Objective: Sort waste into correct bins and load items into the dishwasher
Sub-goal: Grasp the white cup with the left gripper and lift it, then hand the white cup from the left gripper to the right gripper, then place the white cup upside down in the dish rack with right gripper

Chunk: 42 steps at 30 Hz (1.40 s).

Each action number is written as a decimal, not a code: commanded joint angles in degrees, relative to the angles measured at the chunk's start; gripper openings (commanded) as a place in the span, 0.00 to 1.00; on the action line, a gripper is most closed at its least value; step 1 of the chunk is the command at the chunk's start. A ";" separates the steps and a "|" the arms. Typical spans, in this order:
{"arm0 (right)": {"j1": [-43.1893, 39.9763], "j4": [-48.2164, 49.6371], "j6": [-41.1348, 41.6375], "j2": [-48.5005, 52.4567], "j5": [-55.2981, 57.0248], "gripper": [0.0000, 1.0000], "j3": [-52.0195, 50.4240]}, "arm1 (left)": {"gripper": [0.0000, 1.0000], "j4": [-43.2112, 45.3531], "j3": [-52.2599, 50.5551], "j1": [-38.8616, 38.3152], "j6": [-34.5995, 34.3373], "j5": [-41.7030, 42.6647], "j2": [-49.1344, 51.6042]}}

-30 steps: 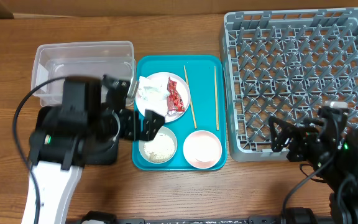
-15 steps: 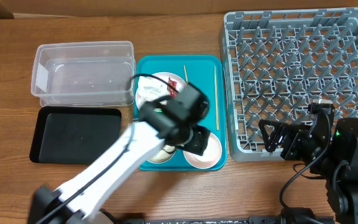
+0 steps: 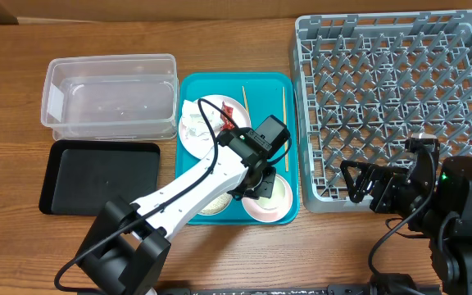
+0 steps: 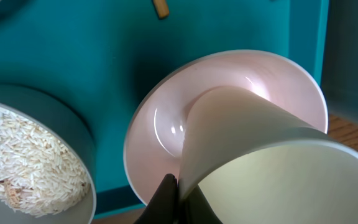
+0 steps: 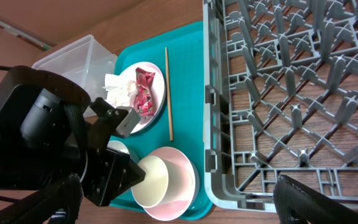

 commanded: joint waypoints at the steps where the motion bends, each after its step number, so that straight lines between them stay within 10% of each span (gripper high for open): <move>1: -0.28 0.04 0.26 -0.09 -0.37 1.00 1.51 | 0.04 -1.18 1.07 3.08 -0.59 2.45 -2.93; 7: -0.28 0.46 0.24 -0.09 -1.90 1.00 1.51 | 0.04 -0.61 1.84 13.84 5.27 17.57 -12.87; 19: 3.23 16.20 -3.65 3.50 -35.58 0.97 1.49 | 0.04 -0.39 1.75 33.11 21.81 79.06 -16.94; 29: 15.98 32.68 1.55 12.35 -40.61 0.97 1.49 | 0.04 -0.92 1.75 29.27 22.25 81.05 -16.94; 34: 20.70 37.29 3.26 14.82 -40.33 0.68 1.49 | 0.04 -1.31 1.75 29.07 22.21 78.82 -16.94; 41: 18.16 36.83 3.26 13.79 -39.30 0.59 1.49 | 0.05 -1.49 1.75 29.03 22.23 77.99 -16.94; 42: 17.35 36.63 3.26 13.49 -39.30 0.57 1.49 | 0.17 -1.49 1.75 29.03 22.21 77.59 -16.94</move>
